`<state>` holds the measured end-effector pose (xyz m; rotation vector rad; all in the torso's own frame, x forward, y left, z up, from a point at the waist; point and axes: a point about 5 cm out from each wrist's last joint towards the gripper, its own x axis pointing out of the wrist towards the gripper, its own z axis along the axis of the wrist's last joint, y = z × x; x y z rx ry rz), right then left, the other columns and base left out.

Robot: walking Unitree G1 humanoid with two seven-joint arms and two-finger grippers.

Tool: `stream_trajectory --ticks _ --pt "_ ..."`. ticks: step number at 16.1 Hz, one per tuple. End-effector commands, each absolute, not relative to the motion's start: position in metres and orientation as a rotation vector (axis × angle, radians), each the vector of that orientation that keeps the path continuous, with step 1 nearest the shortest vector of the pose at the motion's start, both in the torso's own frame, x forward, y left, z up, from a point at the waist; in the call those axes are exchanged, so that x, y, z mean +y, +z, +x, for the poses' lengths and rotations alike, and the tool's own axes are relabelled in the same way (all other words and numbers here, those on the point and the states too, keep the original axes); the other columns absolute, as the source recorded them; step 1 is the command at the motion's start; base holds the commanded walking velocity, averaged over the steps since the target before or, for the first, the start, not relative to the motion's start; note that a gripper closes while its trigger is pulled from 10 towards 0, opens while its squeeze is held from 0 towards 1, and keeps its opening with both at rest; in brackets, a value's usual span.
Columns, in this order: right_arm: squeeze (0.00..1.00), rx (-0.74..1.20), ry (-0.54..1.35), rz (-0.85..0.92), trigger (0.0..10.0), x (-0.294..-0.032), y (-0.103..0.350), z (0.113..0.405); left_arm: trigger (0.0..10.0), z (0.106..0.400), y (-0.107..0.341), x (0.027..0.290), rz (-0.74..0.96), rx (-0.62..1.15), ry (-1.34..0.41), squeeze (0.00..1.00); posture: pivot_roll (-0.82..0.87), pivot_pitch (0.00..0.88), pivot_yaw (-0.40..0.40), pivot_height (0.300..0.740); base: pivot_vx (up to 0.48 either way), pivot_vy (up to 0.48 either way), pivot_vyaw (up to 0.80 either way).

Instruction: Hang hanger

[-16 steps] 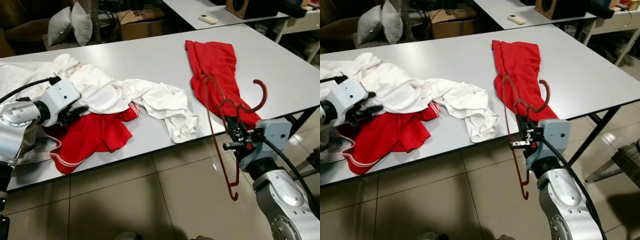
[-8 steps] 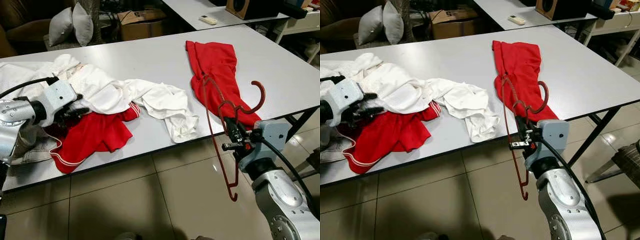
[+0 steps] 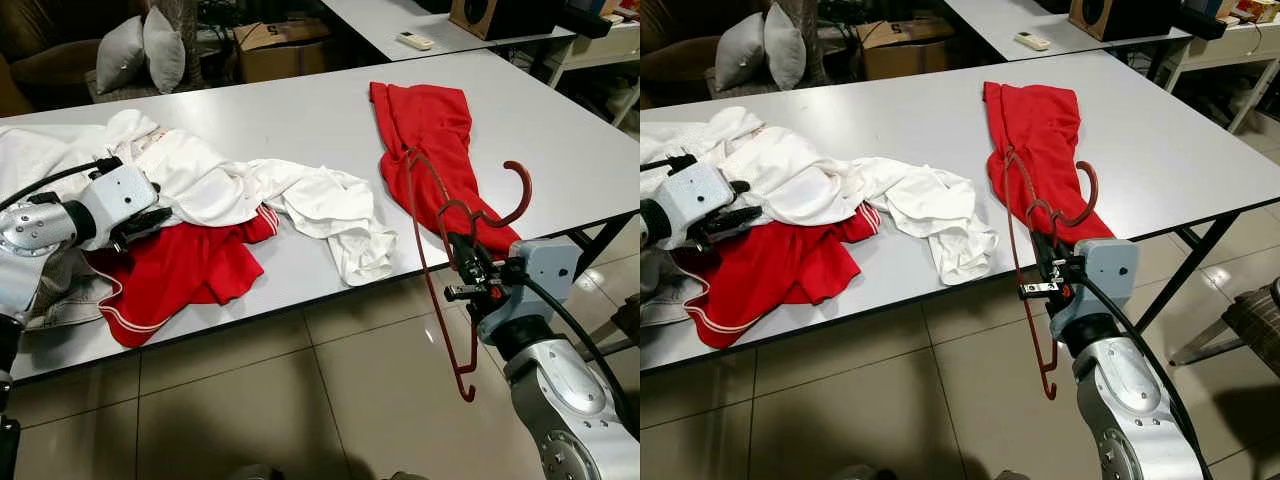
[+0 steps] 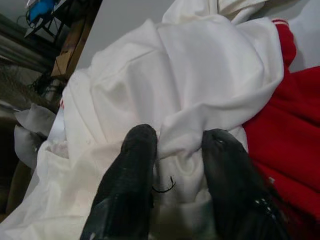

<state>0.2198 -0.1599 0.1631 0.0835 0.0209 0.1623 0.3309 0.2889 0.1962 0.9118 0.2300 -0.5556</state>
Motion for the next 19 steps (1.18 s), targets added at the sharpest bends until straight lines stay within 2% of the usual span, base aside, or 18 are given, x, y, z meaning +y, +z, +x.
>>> stream_trajectory --ticks 1,11,16,19 --pt "0.00 0.009 0.158 0.078 10.0 -0.161 0.164 0.221 0.0 0.334 0.201 0.286 0.920 0.210 -0.556 0.00 -0.08 0.008 0.061 0.740 0.000 0.000 0.00" --pt "0.00 0.014 0.161 0.066 10.0 -0.160 0.161 0.221 0.0 0.338 0.203 0.280 0.899 0.138 -0.542 0.00 -0.08 0.000 0.063 0.740 0.000 0.000 0.00" --pt "0.00 -0.008 0.140 0.056 10.0 -0.165 0.164 0.222 0.0 0.359 0.250 0.244 0.708 -0.174 -0.485 0.00 -0.09 0.000 0.063 0.740 0.000 0.000 0.00" --pt "0.00 -0.029 0.108 0.052 10.0 -0.170 0.168 0.224 0.0 0.373 0.290 0.210 0.561 -0.387 -0.466 0.00 -0.10 0.000 0.071 0.740 0.000 0.000 0.00"
